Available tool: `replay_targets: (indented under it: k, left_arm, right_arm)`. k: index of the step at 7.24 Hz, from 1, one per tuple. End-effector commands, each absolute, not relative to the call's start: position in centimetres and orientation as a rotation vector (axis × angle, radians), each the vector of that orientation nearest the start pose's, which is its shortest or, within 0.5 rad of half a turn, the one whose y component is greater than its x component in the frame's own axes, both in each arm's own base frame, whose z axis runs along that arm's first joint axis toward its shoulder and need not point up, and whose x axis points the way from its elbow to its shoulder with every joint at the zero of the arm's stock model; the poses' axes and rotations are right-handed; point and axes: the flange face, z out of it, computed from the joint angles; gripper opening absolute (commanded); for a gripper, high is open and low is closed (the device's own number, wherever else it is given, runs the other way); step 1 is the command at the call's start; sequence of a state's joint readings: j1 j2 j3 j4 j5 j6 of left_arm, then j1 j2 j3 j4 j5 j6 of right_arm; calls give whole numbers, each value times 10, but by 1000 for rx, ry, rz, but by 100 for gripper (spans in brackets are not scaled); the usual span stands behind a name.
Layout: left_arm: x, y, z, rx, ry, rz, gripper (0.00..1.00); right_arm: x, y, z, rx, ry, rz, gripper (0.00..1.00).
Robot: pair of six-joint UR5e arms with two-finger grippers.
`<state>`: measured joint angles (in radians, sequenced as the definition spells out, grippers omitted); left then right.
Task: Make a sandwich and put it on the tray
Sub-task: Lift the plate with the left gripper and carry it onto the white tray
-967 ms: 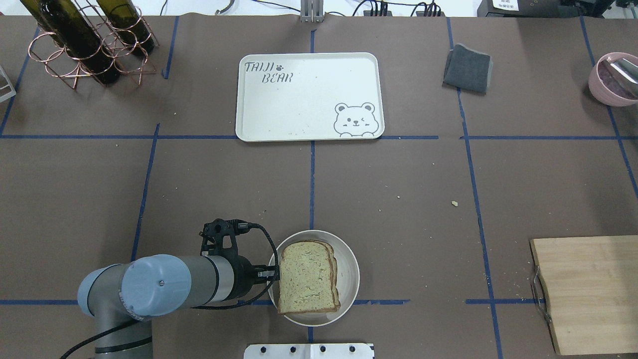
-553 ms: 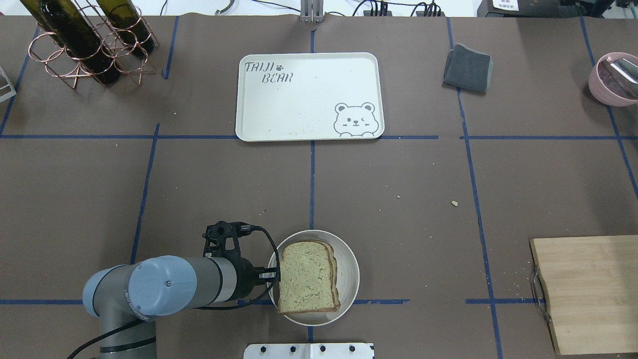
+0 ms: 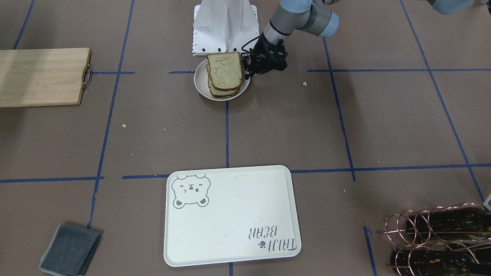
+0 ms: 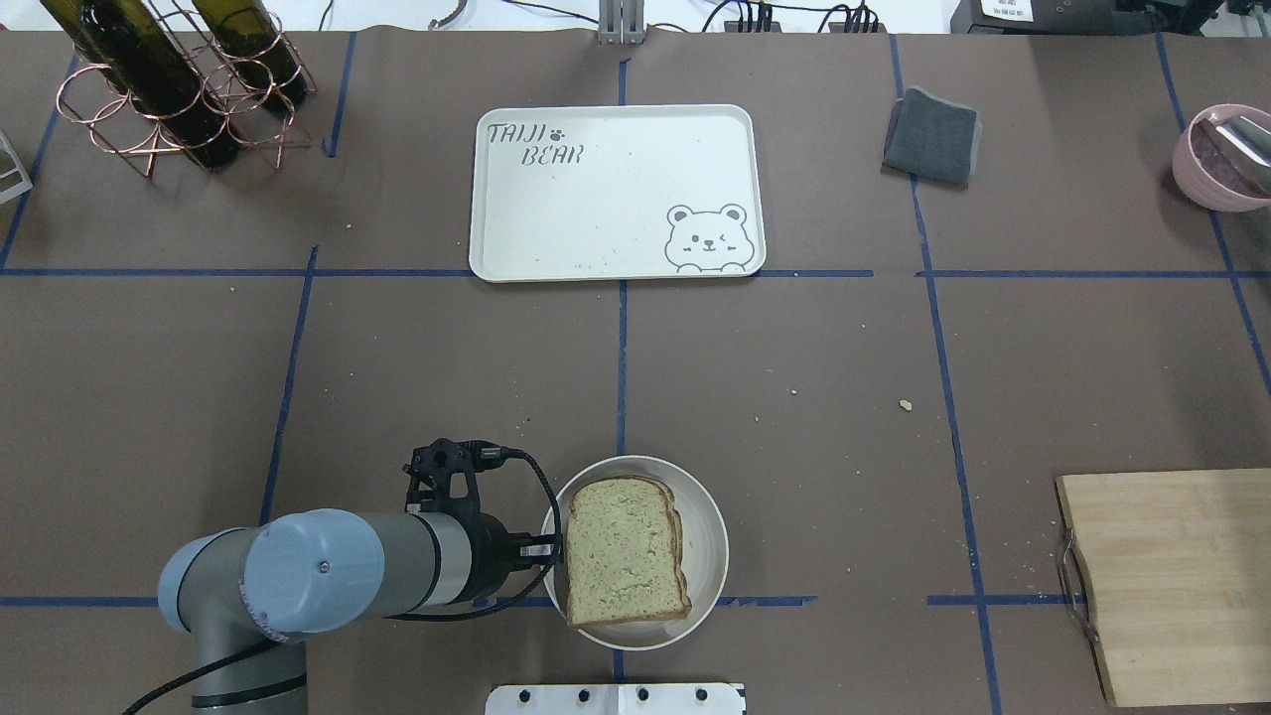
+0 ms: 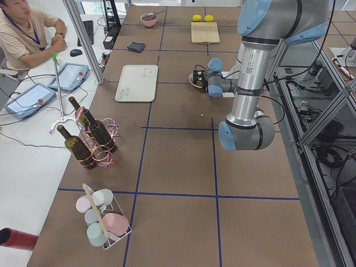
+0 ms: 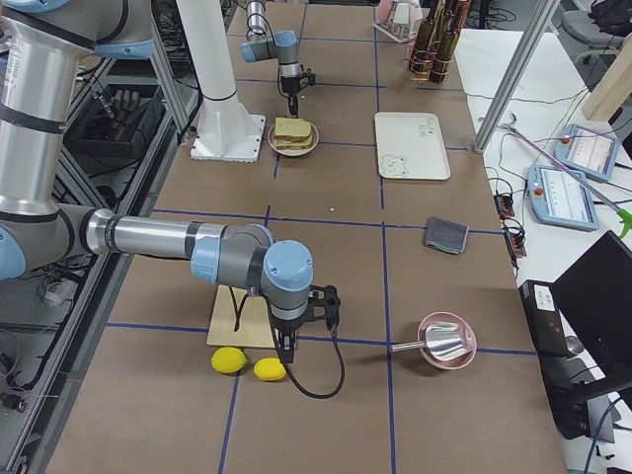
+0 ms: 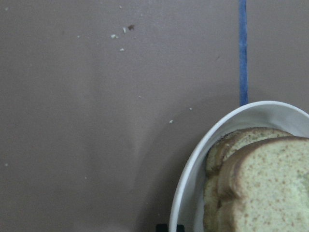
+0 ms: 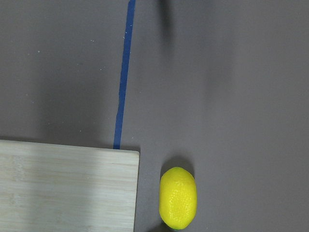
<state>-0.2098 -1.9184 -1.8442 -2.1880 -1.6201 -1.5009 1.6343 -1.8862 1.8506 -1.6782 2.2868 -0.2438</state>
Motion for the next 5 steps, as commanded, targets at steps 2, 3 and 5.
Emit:
replay_targets:
  k: [2,3,5]
  left_arm:
    - [507,-328,241,180,1280,-68,0]
    - [494,-381,234,246,1260,-97,0]
    - [490,-495,217,320,1149,-102,0]
  right_arm:
    - [90,-340,671,-31,-727,-118,100]
    - [90,-340,672,-33,-727,-119,100]
    - [90,-338,673,-36,-726,-117,100]
